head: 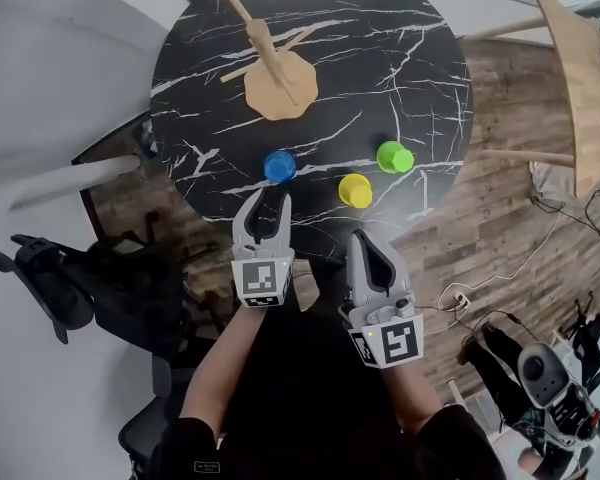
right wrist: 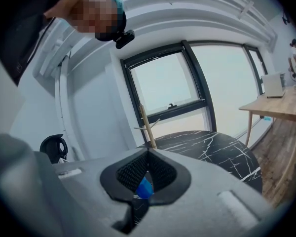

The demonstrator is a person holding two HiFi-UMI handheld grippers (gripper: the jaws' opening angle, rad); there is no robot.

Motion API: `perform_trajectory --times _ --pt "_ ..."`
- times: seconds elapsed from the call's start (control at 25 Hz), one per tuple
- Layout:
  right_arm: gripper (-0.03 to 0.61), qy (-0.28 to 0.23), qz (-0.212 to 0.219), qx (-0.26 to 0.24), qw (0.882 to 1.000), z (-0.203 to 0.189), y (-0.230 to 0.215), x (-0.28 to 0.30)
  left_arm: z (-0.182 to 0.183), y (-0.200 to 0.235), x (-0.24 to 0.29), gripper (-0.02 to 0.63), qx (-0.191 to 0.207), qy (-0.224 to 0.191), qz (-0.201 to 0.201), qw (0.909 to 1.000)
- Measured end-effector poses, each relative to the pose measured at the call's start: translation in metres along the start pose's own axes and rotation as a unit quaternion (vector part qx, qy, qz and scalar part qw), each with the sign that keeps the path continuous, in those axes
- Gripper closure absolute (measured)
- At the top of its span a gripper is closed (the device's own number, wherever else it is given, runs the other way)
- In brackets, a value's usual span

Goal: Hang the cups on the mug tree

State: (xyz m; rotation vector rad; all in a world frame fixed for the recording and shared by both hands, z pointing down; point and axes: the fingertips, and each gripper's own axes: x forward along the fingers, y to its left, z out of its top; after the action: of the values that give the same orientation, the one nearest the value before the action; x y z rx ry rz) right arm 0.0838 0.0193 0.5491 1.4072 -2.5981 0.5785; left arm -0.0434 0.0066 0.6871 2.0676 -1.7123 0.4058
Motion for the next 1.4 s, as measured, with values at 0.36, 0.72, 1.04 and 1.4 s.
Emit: perform_trajectory --times 0.36,0.72,1.04,1.4 --pt "0.578 0.021 -0.012 0.009 1.000 -0.020 -0.011 0.001 -0.022 0.012 0.033 0.375 -0.006 0.021 0.016 0.9996" --pt "0.578 0.029 -0.019 0.012 0.999 -0.029 -0.017 0.003 -0.031 0.017 0.051 0.353 -0.038 0.034 0.026 0.9984" --pt "0.578 0.034 -0.020 0.012 0.999 -0.030 -0.022 0.002 -0.037 0.017 0.056 0.390 -0.040 0.037 0.030 0.9980" --pt "0.578 0.030 -0.016 0.012 0.999 -0.028 -0.022 -0.004 -0.034 0.018 0.047 0.397 -0.042 0.028 0.031 0.9982"
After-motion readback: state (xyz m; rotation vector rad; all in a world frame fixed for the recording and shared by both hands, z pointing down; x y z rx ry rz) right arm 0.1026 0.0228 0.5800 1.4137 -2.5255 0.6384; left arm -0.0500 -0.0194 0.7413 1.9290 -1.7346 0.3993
